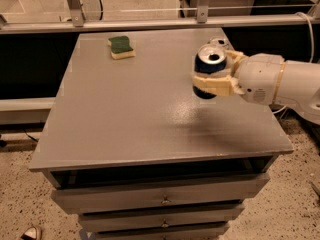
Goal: Move pepsi can near 7up can
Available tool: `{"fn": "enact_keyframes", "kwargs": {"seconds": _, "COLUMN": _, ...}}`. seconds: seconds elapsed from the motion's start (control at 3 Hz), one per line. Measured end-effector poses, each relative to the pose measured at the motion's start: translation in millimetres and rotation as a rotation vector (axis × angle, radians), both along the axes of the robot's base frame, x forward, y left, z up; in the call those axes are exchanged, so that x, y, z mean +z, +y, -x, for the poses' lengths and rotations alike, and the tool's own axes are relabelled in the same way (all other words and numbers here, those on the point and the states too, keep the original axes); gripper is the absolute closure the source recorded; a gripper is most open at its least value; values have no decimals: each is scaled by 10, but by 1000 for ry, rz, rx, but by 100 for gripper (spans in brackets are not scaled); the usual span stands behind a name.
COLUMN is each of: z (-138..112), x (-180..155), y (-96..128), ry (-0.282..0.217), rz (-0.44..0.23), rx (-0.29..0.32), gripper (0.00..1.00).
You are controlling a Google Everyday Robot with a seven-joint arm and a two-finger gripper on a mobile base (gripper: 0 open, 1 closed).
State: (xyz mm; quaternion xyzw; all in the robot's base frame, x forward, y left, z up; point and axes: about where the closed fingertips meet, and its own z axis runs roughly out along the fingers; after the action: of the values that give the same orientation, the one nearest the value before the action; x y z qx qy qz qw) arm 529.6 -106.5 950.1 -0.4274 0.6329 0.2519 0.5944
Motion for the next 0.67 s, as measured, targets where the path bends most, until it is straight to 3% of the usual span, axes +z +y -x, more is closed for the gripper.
{"fn": "enact_keyframes", "kwargs": {"seconds": 0.33, "z": -146, "x": 136, "y": -545, "ry": -47, "rz": -16, "rx": -97, "gripper": 100}}
{"fn": "enact_keyframes", "kwargs": {"seconds": 0.67, "z": -368, "x": 118, "y": -978, "ry": -57, "rz": -38, "rx": -168, "gripper": 100}}
